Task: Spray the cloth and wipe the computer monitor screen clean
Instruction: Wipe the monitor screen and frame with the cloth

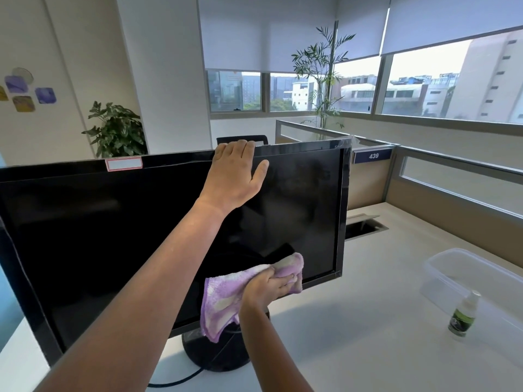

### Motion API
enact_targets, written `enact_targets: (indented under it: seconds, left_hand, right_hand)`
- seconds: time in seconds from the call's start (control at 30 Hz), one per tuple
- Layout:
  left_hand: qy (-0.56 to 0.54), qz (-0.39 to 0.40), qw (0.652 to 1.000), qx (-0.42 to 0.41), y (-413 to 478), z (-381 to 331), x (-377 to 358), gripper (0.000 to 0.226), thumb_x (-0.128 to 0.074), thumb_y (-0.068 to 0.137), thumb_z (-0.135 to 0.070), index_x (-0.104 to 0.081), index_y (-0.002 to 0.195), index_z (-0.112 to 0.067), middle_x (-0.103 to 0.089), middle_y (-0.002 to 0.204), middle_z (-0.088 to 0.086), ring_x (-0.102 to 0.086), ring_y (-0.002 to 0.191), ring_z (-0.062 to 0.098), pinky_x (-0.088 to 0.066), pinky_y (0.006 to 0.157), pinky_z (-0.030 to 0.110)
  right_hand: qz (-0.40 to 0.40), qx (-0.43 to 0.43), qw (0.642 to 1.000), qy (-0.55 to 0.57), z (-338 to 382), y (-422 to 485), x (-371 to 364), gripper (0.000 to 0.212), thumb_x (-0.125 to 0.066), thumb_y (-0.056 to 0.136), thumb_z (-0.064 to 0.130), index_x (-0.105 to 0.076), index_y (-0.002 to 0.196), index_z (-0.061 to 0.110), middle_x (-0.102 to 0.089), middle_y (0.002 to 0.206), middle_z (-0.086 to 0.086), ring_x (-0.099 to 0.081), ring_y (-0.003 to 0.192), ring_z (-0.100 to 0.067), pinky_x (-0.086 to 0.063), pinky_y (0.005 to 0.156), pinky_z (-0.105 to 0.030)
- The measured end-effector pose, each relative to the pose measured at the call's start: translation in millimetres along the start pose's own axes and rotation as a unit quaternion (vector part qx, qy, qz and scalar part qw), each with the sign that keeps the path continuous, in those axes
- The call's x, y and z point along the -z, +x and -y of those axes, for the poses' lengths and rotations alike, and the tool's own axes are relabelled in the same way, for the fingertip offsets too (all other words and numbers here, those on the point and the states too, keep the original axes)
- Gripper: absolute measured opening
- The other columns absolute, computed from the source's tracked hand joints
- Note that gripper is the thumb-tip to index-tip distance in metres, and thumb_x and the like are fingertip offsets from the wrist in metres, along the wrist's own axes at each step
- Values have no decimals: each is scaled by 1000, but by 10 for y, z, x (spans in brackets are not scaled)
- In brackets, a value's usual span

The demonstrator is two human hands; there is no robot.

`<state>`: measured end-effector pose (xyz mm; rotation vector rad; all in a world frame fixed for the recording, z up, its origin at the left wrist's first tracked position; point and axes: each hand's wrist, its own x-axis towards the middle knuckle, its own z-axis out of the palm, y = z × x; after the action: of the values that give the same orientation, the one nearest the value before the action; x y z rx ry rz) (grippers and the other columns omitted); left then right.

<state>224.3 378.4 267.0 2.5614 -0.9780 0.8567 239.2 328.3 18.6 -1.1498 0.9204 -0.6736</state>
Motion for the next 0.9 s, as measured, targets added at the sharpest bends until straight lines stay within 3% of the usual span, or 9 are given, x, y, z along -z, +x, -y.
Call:
enact_targets:
  seconds: [0.17, 0.43, 0.7, 0.9]
  left_hand:
    - [-3, -4, 1000, -7, 1, 33, -15, 50, -33, 95, -36, -34, 134, -4, -44, 136, 12, -36, 129, 26, -14, 112, 35]
    - [-10, -13, 1000, -14, 7, 34, -34, 49, -37, 94, -34, -35, 133, -4, -44, 135, 12, -35, 129, 25, -13, 112, 34]
    - [-14, -20, 1000, -17, -2, 48, -35, 50, -37, 94, -35, -35, 134, -5, -44, 137, 10, -34, 131, 24, -12, 112, 32]
    - [-25, -21, 999, -15, -3, 74, -43, 49, -37, 94, -35, -35, 134, -7, -43, 138, 9, -33, 132, 23, -11, 113, 32]
  right_hand:
    - [-76, 48, 993, 74, 304, -18, 256, 58, -37, 97, 17, -10, 147, 6, -10, 155, -15, -16, 142, -31, -19, 116, -38]
    - [-123, 26, 990, 61, 685, 544, 693, 52, -35, 96, 19, -23, 145, 7, -26, 149, -16, -36, 130, -36, -32, 107, -40]
    - [-64, 139, 988, -17, 268, 370, 714, 56, -35, 98, 16, -11, 148, 8, -13, 156, -11, -13, 143, -25, -13, 116, -32]
    - [-93, 37, 995, 27, 693, 441, 552, 56, -28, 100, 26, -7, 148, 6, -4, 157, -16, -7, 144, -31, -9, 117, -39]
